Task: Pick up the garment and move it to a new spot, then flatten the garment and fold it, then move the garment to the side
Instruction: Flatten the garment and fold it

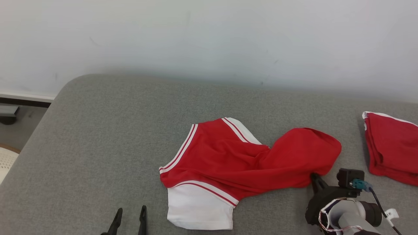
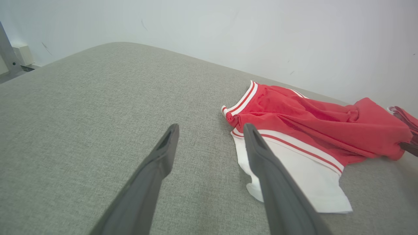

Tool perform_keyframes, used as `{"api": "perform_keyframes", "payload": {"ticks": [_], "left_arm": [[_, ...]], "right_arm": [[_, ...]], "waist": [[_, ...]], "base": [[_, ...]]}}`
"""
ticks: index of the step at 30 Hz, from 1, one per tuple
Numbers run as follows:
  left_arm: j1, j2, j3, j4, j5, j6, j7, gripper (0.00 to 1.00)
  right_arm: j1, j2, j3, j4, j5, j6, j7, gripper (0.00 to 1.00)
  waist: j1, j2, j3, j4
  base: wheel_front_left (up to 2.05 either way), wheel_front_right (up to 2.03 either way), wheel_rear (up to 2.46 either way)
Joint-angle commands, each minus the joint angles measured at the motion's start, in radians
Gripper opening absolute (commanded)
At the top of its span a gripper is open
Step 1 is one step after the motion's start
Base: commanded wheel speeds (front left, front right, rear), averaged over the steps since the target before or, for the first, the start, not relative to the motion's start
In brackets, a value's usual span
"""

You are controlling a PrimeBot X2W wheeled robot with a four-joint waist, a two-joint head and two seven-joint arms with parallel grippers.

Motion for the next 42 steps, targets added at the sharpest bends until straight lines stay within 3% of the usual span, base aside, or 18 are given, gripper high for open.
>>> {"api": "perform_keyframes", "payload": {"ticks": [1, 17, 23, 29, 35, 42], "left_arm": [[0.011, 0.001, 0.004, 0.001, 0.001, 0.004, -0.003, 1.00], [0.038, 0.001, 0.007, -0.012, -0.010, 0.007, -0.003, 1.00], [0.042, 0.001, 0.012, -0.015, -0.015, 0.010, -0.003, 1.00], [0.023, 0.001, 0.001, -0.007, -0.012, 0.007, -0.003, 1.00], [-0.001, 0.001, -0.013, 0.001, -0.005, 0.002, -0.003, 1.00], [-0.030, 0.001, -0.040, 0.010, -0.019, 0.004, -0.003, 1.00]], "right_arm": [[0.029, -0.012, 0.000, -0.019, 0.012, -0.003, -0.007, 0.00], [0.379, -0.176, -0.078, -0.568, 0.047, -0.003, 0.018, 0.00], [0.482, -0.156, -0.157, -0.785, -0.009, -0.003, 0.121, 0.00], [0.435, -0.123, -0.158, -0.899, -0.099, -0.003, 0.190, 0.00], [0.284, -0.072, -0.096, -0.890, -0.194, -0.003, 0.237, 0.00], [0.073, -0.027, 0.005, -0.663, -0.236, -0.003, 0.241, 0.00]], "waist": [[0.0000, 0.0000, -0.006, -0.006], [0.0000, 0.0000, -0.022, -0.073], [0.0000, 0.0000, -0.016, -0.084], [0.0000, 0.0000, -0.009, -0.071], [0.0000, 0.0000, 0.001, -0.026], [0.0000, 0.0000, 0.027, 0.046]], "base": [[0.00, 0.00, 0.00], [0.00, 0.00, 0.00], [0.00, 0.00, 0.00], [0.00, 0.00, 0.00], [0.00, 0.00, 0.00], [0.00, 0.00, 0.00]]}}
